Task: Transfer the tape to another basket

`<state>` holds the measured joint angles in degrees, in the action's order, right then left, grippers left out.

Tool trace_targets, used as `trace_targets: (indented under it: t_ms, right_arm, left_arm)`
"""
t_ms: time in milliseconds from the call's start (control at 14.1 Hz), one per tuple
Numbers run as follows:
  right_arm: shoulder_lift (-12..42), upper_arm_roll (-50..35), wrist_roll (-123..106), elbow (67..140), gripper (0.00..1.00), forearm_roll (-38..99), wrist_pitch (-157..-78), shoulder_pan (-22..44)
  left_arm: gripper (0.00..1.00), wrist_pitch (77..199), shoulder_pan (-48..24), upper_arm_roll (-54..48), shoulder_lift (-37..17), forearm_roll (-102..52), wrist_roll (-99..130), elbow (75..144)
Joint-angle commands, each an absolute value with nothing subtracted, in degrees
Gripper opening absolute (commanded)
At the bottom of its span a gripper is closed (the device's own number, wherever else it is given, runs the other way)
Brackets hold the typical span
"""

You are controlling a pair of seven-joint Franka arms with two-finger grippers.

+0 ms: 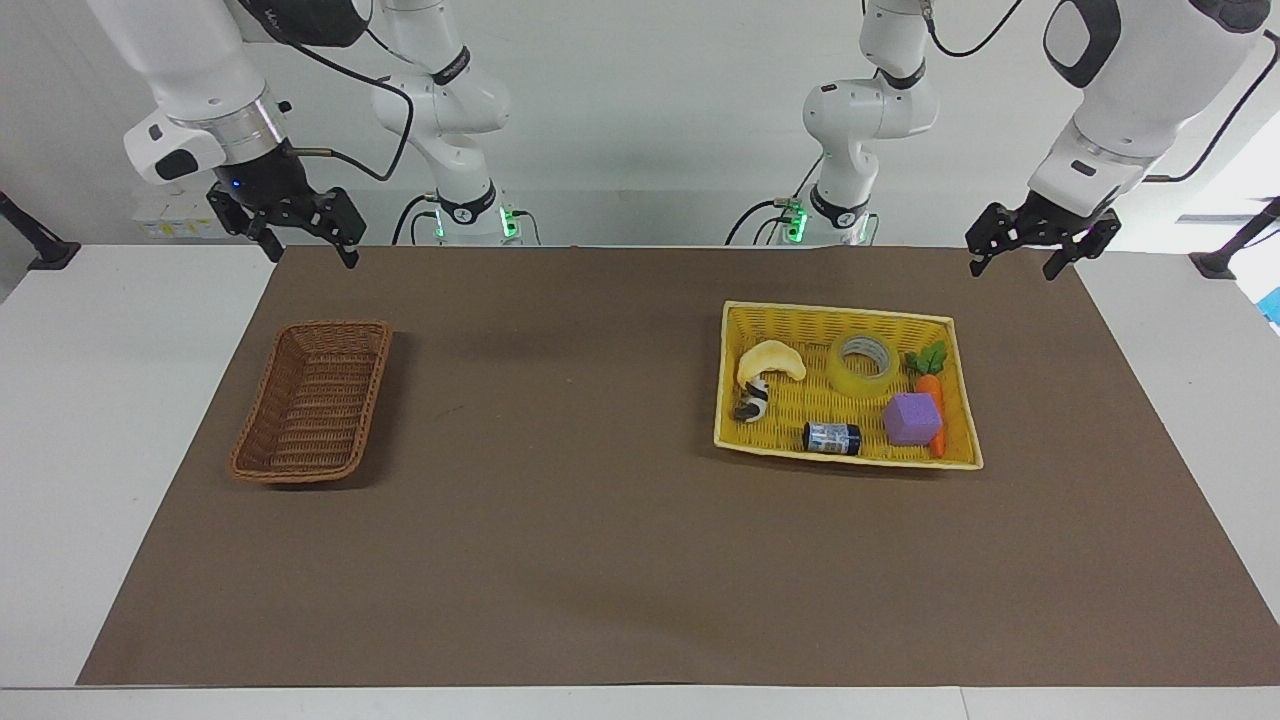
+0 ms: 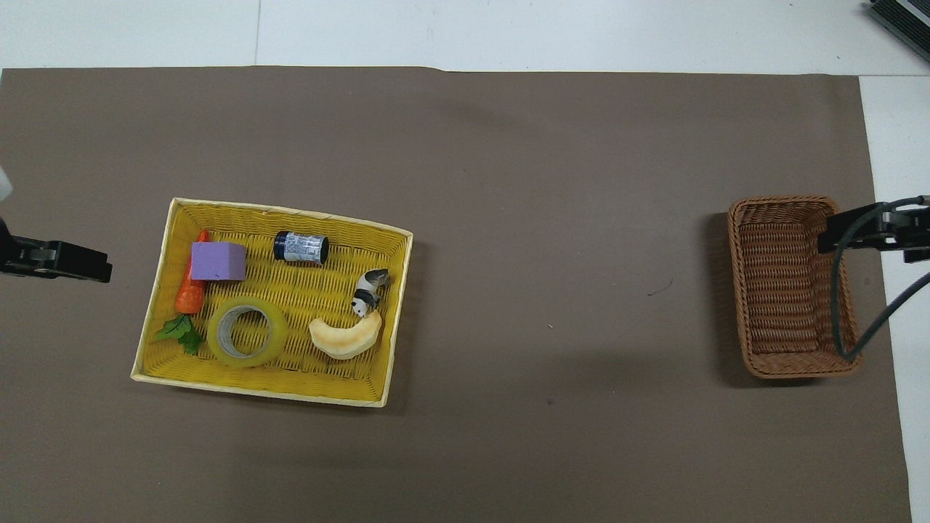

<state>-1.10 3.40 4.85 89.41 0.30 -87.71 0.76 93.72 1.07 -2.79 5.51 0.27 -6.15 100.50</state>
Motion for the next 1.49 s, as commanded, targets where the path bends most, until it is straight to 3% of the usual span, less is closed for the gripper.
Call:
trace_targets:
  t_ms: [0, 708, 1133, 1274, 1345, 1416]
  right_arm:
    - [-2.72, 2.99, 2.99, 91.49, 1.00, -0.44, -89.03, 0.09]
    - [-3.08, 3.16, 2.99, 92.28, 1.00, -0.44, -89.73, 0.00]
    - [-3.08, 3.16, 2.99, 92.29, 1.00, -0.44, -89.74, 0.00]
    - [-3.08, 3.16, 2.99, 92.29, 1.00, -0.44, -89.82, 0.09]
    - [-3.08, 3.16, 2.99, 92.29, 1.00, -0.44, -89.82, 0.00]
    - [-3.08, 3.16, 2.90, 92.29, 1.00, -0.44, -89.82, 0.00]
  left_arm:
    - [1.00, 101.84, 0.70, -2.81, 10.19, 0.70, -7.03, 110.72]
    - [1.00, 121.99, -0.44, -2.81, 10.37, 0.70, -7.38, 129.19]
    - [0.97, 133.40, -4.39, -2.81, 4.76, 0.62, -7.21, 137.18]
    - [0.80, 135.08, -4.66, -2.81, 1.25, 0.70, -7.21, 138.16]
    - [0.63, 135.96, -5.01, -2.90, 0.62, 0.62, -7.12, 138.51]
    - [0.28, 135.88, -5.10, -2.81, 0.70, 0.62, -7.03, 138.86]
